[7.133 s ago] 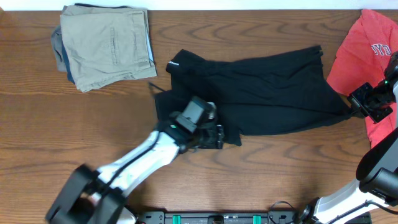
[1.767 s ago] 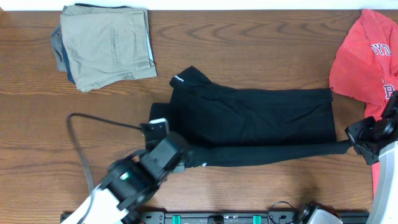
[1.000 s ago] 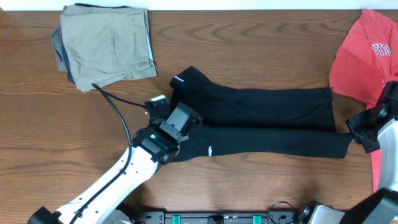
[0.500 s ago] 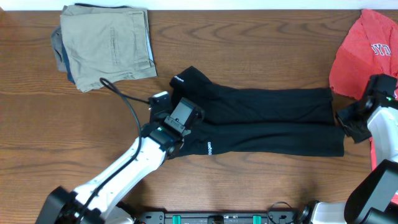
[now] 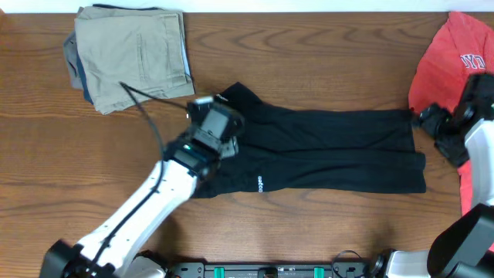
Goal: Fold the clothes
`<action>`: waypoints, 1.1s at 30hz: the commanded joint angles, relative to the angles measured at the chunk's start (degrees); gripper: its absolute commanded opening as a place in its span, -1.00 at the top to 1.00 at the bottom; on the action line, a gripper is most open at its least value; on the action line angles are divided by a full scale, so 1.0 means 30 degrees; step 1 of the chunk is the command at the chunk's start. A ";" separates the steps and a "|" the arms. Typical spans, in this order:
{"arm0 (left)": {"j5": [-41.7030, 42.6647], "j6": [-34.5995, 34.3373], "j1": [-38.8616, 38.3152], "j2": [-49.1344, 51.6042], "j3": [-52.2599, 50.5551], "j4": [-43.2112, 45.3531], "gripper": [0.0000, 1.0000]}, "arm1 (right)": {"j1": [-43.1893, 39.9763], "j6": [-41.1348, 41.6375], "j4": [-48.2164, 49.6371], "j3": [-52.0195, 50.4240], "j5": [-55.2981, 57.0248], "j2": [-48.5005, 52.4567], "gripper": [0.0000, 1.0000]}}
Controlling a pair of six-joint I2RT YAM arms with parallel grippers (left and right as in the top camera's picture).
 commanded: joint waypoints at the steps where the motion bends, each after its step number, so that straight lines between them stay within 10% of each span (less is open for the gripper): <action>1: 0.4998 0.2572 0.0940 0.0350 0.1260 0.0350 -0.50 | 0.0168 -0.2994 -0.0801 0.1231 -0.4291 0.0015 -0.95; 12: 1.2794 0.3133 0.2754 0.7715 0.5763 -0.1217 -0.57 | 0.2244 -0.4328 -0.2448 0.1275 -0.5268 0.0488 -0.93; 33: 1.1744 -0.2769 0.2739 1.1322 0.6783 0.2878 -0.60 | 0.3337 -0.4248 -0.2455 0.1246 -0.4116 0.0510 -0.94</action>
